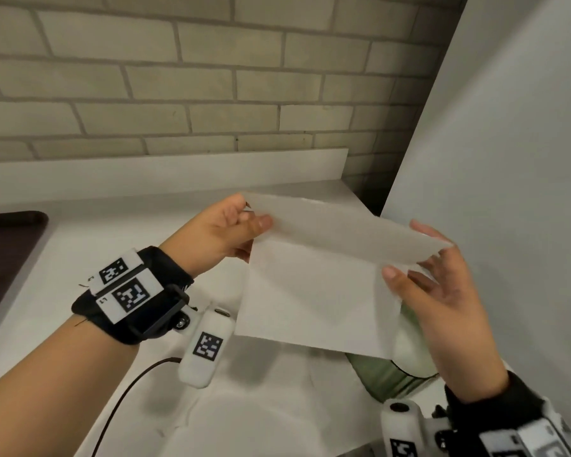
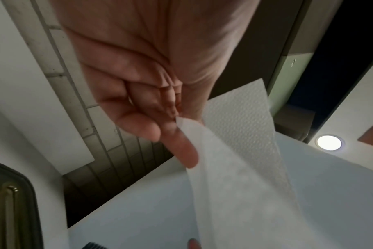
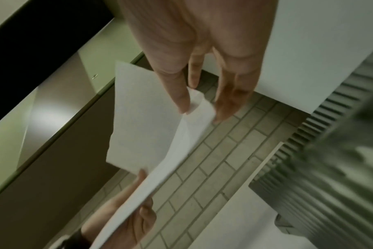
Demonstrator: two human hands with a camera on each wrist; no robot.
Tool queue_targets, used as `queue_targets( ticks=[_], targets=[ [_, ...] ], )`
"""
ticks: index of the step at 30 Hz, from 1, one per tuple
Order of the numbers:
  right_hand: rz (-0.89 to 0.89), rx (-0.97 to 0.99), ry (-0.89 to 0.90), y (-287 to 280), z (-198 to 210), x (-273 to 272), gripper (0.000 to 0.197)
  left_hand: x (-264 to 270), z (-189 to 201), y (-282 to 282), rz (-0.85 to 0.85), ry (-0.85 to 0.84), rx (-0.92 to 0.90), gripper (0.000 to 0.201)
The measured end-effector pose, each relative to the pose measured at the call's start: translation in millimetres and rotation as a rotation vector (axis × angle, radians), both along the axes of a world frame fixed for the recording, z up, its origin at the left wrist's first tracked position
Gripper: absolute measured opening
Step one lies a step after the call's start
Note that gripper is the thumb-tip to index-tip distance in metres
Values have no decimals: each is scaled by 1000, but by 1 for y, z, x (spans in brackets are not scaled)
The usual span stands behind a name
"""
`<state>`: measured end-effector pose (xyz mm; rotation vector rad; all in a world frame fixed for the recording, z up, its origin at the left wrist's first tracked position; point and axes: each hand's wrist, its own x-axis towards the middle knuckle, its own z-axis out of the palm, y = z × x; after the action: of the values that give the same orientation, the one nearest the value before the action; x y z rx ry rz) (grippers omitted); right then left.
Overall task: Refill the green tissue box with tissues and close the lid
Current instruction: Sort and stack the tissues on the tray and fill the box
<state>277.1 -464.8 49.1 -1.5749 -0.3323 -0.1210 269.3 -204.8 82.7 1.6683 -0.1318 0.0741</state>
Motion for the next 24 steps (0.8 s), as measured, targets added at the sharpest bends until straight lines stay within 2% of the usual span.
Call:
queue_targets(
  ticks=[2, 5, 6, 8, 9, 12, 15, 18, 19, 21, 24],
  targets=[
    [70, 30, 14, -8, 2, 2, 39, 1, -4, -3, -31, 33, -49, 16],
    [95, 44, 53, -16, 1, 3, 11, 0, -12, -5, -64, 38, -89, 23],
    [104, 35, 57, -19, 1, 3, 15, 0, -15, -5, -70, 37, -91, 29],
    [99, 8, 99, -23, 1, 0, 43, -2, -22, -5, -68, 39, -101, 37],
    [94, -9, 123, -25, 2, -1, 49, -3, -26, -7, -66, 43, -114, 38],
    [82, -33, 162, -30, 3, -4, 53, -3, -33, -15, -34, 94, -238, 35],
    [67, -21, 166, -38, 2, -2, 50, -3, -33, -26, -1, 290, -388, 25],
    [34, -46, 154, -44, -1, -1, 42, -3, -37, -36, -73, 471, -280, 49],
    [22, -65, 153, -46, -2, 0, 40, -3, -38, -40, -86, 484, -217, 49],
    [-3, -66, 163, -50, -3, 1, 40, 0, -40, -49, -62, 459, -117, 35],
    [-12, 19, 218, -56, -1, 1, 38, 8, -42, -57, 5, 374, 22, 36]
  ],
)
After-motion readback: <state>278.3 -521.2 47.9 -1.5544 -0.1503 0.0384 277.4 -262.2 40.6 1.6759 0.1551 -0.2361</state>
